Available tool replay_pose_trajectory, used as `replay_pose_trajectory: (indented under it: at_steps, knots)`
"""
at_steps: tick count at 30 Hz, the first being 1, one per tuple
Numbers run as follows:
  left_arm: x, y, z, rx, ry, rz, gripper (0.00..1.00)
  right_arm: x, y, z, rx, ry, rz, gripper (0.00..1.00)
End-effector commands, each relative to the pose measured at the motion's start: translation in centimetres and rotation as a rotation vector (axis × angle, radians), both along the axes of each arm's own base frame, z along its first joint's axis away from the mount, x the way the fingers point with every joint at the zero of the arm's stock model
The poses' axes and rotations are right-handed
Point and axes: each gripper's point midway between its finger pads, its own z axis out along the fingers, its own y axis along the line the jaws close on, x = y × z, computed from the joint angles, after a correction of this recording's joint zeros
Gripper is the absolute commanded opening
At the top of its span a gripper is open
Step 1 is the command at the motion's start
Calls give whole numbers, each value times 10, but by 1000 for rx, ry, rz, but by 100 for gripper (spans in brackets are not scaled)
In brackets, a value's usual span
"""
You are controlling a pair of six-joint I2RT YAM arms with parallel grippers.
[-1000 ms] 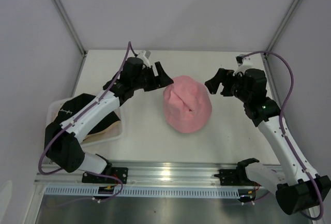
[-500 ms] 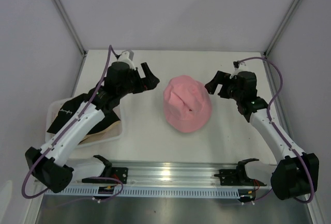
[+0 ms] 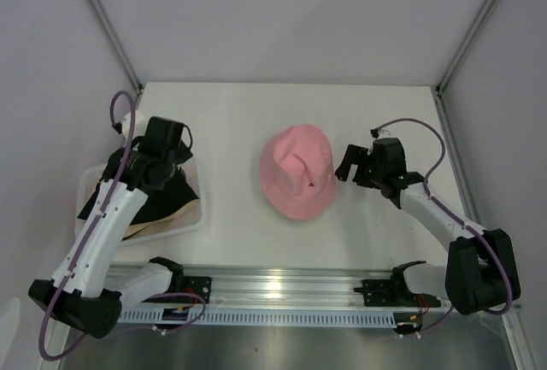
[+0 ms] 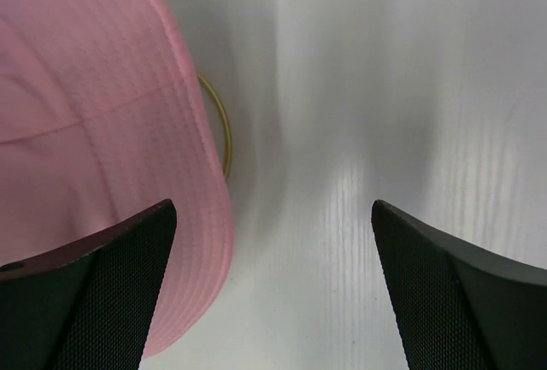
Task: Stack the hats
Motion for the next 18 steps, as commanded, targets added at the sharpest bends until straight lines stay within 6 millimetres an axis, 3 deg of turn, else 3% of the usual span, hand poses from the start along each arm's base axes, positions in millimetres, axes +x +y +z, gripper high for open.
replay_pose_trajectory:
  at_steps: [1, 5, 8, 12, 18]
  knots:
    - [-19, 57, 1, 111, 64, 259, 100, 19, -25, 80, -61, -190, -70, 99]
    - [-8, 78, 1, 71, 43, 345, 100, 7, -43, 144, -52, -336, -99, 99]
    - [-9, 99, -1, 82, 47, 449, 99, -4, -43, 179, -32, -427, -73, 99]
    - [12, 105, -4, 94, 30, 449, 100, -12, -39, 194, -15, -456, -38, 99]
    - [64, 93, -3, 76, -61, 293, 93, -11, -35, 184, -11, -423, -21, 99]
